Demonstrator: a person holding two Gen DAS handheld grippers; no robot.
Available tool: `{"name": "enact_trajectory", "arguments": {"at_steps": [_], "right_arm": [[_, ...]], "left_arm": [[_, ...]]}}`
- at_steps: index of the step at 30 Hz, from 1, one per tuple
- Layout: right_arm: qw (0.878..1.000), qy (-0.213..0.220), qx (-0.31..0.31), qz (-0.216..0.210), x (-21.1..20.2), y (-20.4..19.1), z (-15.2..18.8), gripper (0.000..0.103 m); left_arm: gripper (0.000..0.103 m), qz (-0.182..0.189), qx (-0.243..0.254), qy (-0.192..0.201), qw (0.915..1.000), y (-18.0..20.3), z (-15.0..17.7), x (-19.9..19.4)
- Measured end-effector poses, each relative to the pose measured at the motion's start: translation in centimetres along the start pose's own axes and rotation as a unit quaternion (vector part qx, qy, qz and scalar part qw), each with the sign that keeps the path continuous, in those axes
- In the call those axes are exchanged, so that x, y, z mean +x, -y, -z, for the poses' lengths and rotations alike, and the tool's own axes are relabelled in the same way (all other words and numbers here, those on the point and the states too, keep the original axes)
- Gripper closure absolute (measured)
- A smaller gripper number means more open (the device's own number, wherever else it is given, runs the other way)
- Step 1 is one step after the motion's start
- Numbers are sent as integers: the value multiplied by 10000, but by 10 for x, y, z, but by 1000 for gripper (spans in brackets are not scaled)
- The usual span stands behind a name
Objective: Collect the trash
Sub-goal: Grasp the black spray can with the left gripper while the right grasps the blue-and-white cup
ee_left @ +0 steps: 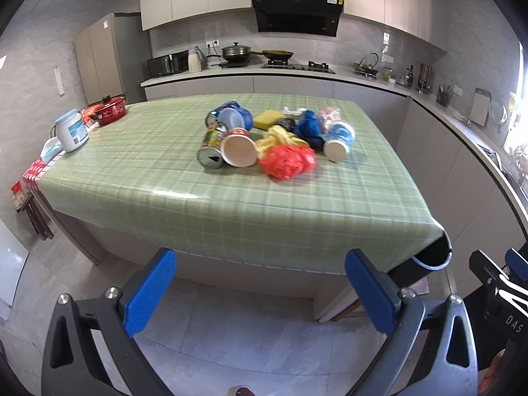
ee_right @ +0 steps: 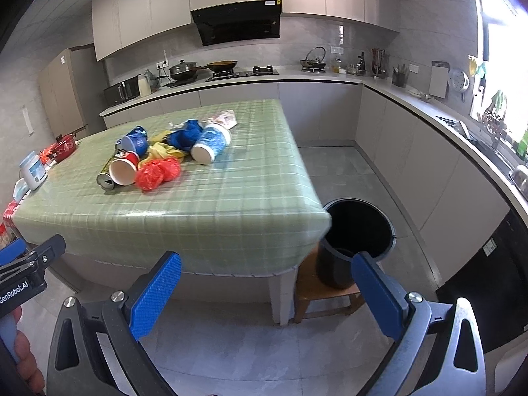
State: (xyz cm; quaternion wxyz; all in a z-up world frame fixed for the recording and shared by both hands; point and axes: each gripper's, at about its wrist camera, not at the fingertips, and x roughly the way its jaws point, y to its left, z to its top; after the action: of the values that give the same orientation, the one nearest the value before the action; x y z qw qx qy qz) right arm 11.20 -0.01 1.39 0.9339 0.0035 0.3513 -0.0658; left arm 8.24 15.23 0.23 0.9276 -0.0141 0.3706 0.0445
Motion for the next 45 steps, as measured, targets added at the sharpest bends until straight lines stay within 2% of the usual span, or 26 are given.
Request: {"name": "enact_trajectory", "arguments": {"at_steps": [14,21,26,33,39,45], "right_arm": [[9995,-130,-148,-229,58,-91,-32,0],[9969,-15,-445,-642,105,-120,-67,0],[9959,-73,-443,-782,142,-125,-98,0],[9979,-125,-183,-603,190,-120,-135,0],[9992,-227,-10,-319,231,-132,-158,0],[9992,-329,218,80,274,-140,-178,0]], "left_arm": [[0,-252,-172,-160,9994,-72,-39,59],[0,-565,-340,-134,9977,-83,-69,94],[0,-742,-413,-136,9963,-86,-96,121],[0,-705,-380,-298,9963,-94,-126,167],[0,-455,-272,-383,9979,-106,-156,222],[0,-265,-126,-683,9972,-116,-171,269]]}}
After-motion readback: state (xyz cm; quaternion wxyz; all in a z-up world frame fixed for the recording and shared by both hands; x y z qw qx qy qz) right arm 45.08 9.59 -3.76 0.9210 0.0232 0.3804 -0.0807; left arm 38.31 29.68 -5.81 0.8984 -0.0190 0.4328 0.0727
